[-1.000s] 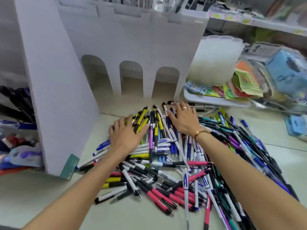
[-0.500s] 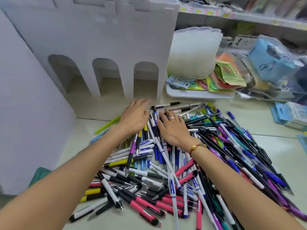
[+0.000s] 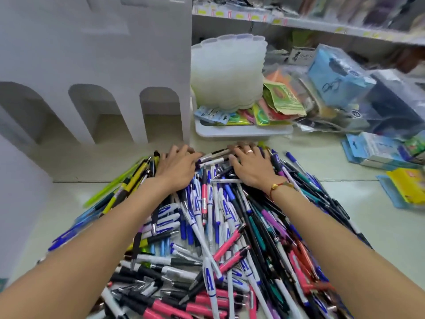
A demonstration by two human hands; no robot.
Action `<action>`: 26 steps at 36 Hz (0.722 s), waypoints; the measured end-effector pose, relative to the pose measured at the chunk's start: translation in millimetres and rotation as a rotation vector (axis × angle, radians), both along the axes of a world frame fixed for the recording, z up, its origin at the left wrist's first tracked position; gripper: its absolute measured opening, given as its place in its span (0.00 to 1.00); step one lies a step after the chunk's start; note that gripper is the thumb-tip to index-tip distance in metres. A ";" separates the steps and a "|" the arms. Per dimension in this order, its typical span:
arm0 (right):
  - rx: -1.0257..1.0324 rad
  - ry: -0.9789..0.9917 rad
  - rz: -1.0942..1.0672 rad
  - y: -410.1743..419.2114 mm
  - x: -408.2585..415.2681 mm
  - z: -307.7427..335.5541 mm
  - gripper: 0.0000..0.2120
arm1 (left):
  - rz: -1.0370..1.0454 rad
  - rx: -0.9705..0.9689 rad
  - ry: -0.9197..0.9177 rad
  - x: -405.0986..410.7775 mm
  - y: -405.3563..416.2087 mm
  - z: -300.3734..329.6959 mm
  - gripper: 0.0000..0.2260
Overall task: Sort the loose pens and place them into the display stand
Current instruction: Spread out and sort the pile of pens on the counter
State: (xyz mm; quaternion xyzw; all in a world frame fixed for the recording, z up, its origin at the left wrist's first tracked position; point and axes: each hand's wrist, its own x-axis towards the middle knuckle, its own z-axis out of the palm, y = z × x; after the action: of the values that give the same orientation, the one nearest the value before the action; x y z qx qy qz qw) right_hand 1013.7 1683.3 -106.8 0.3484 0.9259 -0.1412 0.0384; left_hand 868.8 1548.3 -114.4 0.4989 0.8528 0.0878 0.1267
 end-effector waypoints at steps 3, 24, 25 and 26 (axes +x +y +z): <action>0.024 0.042 0.015 -11.7 3.4 0.7 0.19 | -0.014 0.014 -0.012 2.6 -6.4 0.0 0.21; 0.114 0.013 0.169 -82.7 22.0 39.9 0.22 | 0.493 0.265 0.012 28.1 -160.9 35.8 0.23; 0.108 0.040 0.208 -93.0 13.3 40.8 0.22 | 0.525 0.233 0.006 26.2 -175.0 33.8 0.23; 0.098 0.054 0.250 -103.1 3.5 40.7 0.21 | 0.551 0.198 -0.014 23.8 -185.9 31.5 0.23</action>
State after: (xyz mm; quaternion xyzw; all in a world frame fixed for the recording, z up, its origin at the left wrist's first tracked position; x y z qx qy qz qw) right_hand 1017.2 1580.1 -66.1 0.2278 0.9686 -0.0990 0.0138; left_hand 892.6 1362.4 -82.9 0.2576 0.9426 0.2053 0.0546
